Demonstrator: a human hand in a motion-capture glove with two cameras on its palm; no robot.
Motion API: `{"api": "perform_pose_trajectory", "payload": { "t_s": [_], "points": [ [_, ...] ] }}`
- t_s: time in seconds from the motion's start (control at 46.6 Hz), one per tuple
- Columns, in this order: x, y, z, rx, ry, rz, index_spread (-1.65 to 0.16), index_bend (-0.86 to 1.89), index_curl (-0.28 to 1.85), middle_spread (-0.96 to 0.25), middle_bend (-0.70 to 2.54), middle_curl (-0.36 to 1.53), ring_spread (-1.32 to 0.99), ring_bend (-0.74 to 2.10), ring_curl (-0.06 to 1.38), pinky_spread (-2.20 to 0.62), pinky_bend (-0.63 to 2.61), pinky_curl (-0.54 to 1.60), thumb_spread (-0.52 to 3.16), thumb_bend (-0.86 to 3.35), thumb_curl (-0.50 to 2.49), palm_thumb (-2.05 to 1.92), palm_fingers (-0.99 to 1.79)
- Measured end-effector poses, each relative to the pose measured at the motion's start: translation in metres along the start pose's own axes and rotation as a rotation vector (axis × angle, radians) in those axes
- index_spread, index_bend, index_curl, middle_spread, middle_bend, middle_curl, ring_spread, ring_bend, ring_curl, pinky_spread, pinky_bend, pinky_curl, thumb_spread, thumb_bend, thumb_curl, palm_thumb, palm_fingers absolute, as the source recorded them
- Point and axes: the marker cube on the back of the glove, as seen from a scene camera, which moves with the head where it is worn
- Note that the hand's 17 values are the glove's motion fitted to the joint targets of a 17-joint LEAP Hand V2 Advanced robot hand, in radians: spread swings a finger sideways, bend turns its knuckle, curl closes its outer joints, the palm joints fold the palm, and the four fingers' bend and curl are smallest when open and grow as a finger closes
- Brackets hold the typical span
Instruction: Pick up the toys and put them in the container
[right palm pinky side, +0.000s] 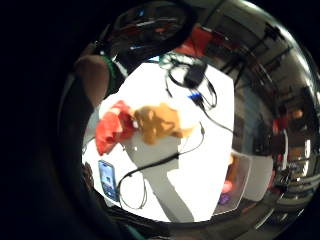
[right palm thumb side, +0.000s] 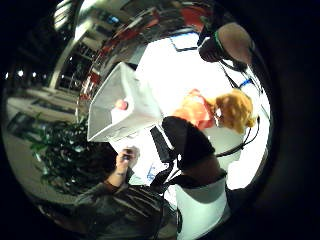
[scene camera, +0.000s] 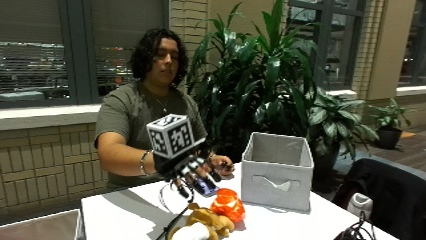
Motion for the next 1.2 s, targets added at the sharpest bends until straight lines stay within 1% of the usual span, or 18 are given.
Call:
{"api": "perform_pose_trajectory", "payload": {
  "t_s": [0.107,0.172,0.214,0.257,0.3,0.322,0.343,0.407,0.45,0.515,0.579,0.707,0.793,0.879,0.986,1.072,1.115,1.201],
  "points": [
    [0.051,-0.008,0.053,-0.12,0.011,0.076,-0.4,0.76,0.53,-0.46,0.4,0.88,-0.4,0.73,0.65,-0.18,1.02,0.54,1.22,-0.02,0.28,0.01,-0.07],
    [0.063,-0.012,0.08,-0.197,-0.007,0.088,-0.4,0.74,0.51,-0.39,0.29,0.82,-0.32,0.48,0.58,-0.12,1.06,0.52,1.18,-0.03,0.29,-0.01,-0.26],
    [0.068,-0.015,0.097,-0.23,0.004,0.102,-0.4,0.73,0.5,-0.34,0.23,0.78,-0.27,0.36,0.53,-0.09,1.05,0.51,1.16,-0.03,0.29,-0.02,-0.28],
    [0.071,-0.02,0.11,-0.217,0.04,0.107,-0.4,0.71,0.5,-0.31,0.19,0.76,-0.22,0.25,0.5,-0.06,1.02,0.49,1.14,-0.03,0.29,-0.02,-0.29],
    [0.072,-0.024,0.118,-0.153,0.075,0.097,-0.4,0.72,0.49,-0.27,0.15,0.72,-0.18,0.11,0.45,-0.03,1.0,0.49,1.14,-0.03,0.29,-0.01,-0.32],
    [0.072,-0.027,0.121,-0.109,0.084,0.087,-0.41,0.71,0.49,-0.26,0.14,0.71,-0.16,0.08,0.42,-0.02,1.0,0.48,1.15,-0.01,0.3,0.02,-0.3],
    [0.072,-0.029,0.124,-0.064,0.087,0.075,-0.41,0.71,0.49,-0.26,0.18,0.71,-0.15,0.08,0.41,-0.02,0.99,0.48,1.18,0.02,0.31,0.06,-0.2],
    [0.073,-0.035,0.127,0.049,0.066,0.045,-0.41,0.75,0.51,-0.3,0.3,0.73,-0.16,0.18,0.4,-0.02,0.94,0.45,1.26,0.08,0.33,0.17,0.12],
    [0.074,-0.037,0.127,0.1,0.046,0.028,-0.4,0.68,0.48,-0.33,0.38,0.75,-0.2,0.25,0.4,-0.05,0.9,0.42,1.29,0.11,0.35,0.23,0.26],
    [0.076,-0.038,0.121,0.158,0.034,-0.002,-0.4,0.59,0.47,-0.37,0.47,0.8,-0.29,0.46,0.45,-0.13,0.89,0.41,1.3,0.2,0.41,0.4,0.46],
    [0.079,-0.032,0.105,0.226,0.027,-0.023,-0.41,0.54,0.48,-0.41,0.49,0.83,-0.35,0.6,0.49,-0.18,0.93,0.42,1.29,0.25,0.46,0.49,0.56],
    [0.072,-0.012,0.056,0.289,-0.109,-0.05,-0.42,0.54,0.55,-0.46,0.56,0.92,-0.42,0.75,0.6,-0.25,1.0,0.47,1.24,0.26,0.53,0.56,0.54],
    [0.043,0.016,0.012,0.34,-0.155,-0.144,-0.44,0.55,0.59,-0.49,0.62,0.97,-0.46,0.81,0.64,-0.27,1.03,0.49,1.21,0.25,0.56,0.56,0.53],
    [-0.009,0.049,-0.03,0.43,-0.184,-0.27,-0.46,0.57,0.63,-0.52,0.69,1.02,-0.49,0.84,0.66,-0.29,1.07,0.5,1.18,0.24,0.59,0.57,0.57],
    [-0.093,0.082,-0.094,0.621,-0.183,-0.493,-0.48,0.59,0.7,-0.55,0.75,1.07,-0.52,0.89,0.68,-0.31,1.12,0.52,1.14,0.22,0.63,0.58,0.58],
    [-0.153,0.09,-0.136,0.676,-0.219,-0.633,-0.5,0.62,0.75,-0.56,0.78,1.11,-0.53,0.91,0.7,-0.32,1.14,0.54,1.1,0.21,0.67,0.57,0.59],
    [-0.183,0.086,-0.155,0.681,-0.257,-0.67,-0.51,0.63,0.78,-0.57,0.8,1.12,-0.53,0.92,0.71,-0.32,1.15,0.54,1.09,0.2,0.68,0.57,0.59],
    [-0.245,0.071,-0.188,0.652,-0.401,-0.659,-0.53,0.65,0.84,-0.58,0.82,1.14,-0.54,0.93,0.72,-0.32,1.16,0.54,1.06,0.18,0.71,0.56,0.59]
  ]
}}
